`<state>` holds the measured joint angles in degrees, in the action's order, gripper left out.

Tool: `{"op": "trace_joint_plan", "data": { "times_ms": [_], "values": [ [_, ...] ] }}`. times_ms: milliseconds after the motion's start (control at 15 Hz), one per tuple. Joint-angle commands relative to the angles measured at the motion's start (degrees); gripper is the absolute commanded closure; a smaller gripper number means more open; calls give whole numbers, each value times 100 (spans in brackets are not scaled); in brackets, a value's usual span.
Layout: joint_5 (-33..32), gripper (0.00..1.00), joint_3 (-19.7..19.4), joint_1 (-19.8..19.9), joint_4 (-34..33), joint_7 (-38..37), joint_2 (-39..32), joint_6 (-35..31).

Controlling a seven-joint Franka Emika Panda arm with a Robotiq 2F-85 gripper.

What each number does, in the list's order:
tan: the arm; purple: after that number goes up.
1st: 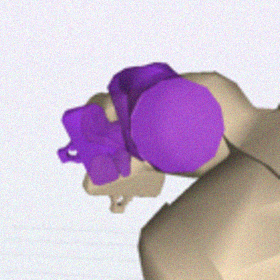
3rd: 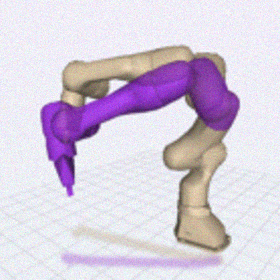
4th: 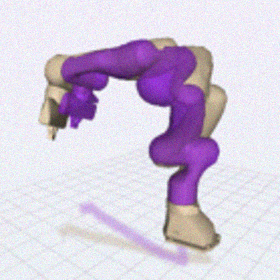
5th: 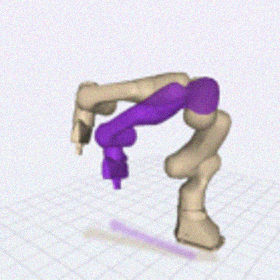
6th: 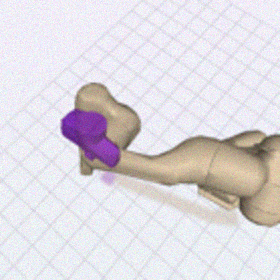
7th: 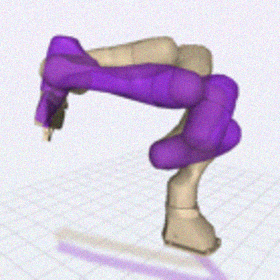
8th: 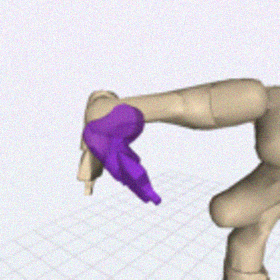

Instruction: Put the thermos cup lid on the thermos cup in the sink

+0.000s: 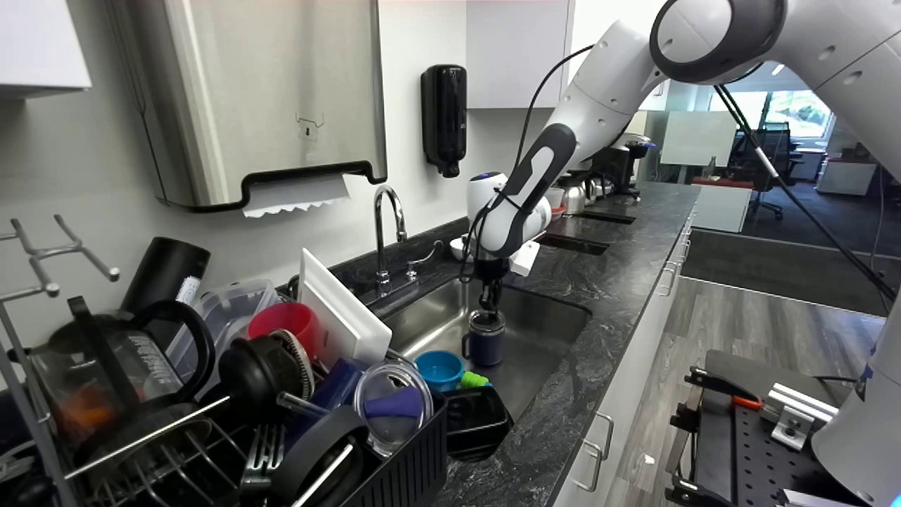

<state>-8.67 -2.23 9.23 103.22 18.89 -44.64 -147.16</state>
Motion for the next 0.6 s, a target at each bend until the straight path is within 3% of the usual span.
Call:
{"op": "trace_joint_plan", "data": {
  "times_ms": [0, 533],
  "values": [
    [31, 100, 129, 170, 6, 212, -45, -92],
    [12, 100, 127, 174, -358, 253, -408, 17]
  ]
}}
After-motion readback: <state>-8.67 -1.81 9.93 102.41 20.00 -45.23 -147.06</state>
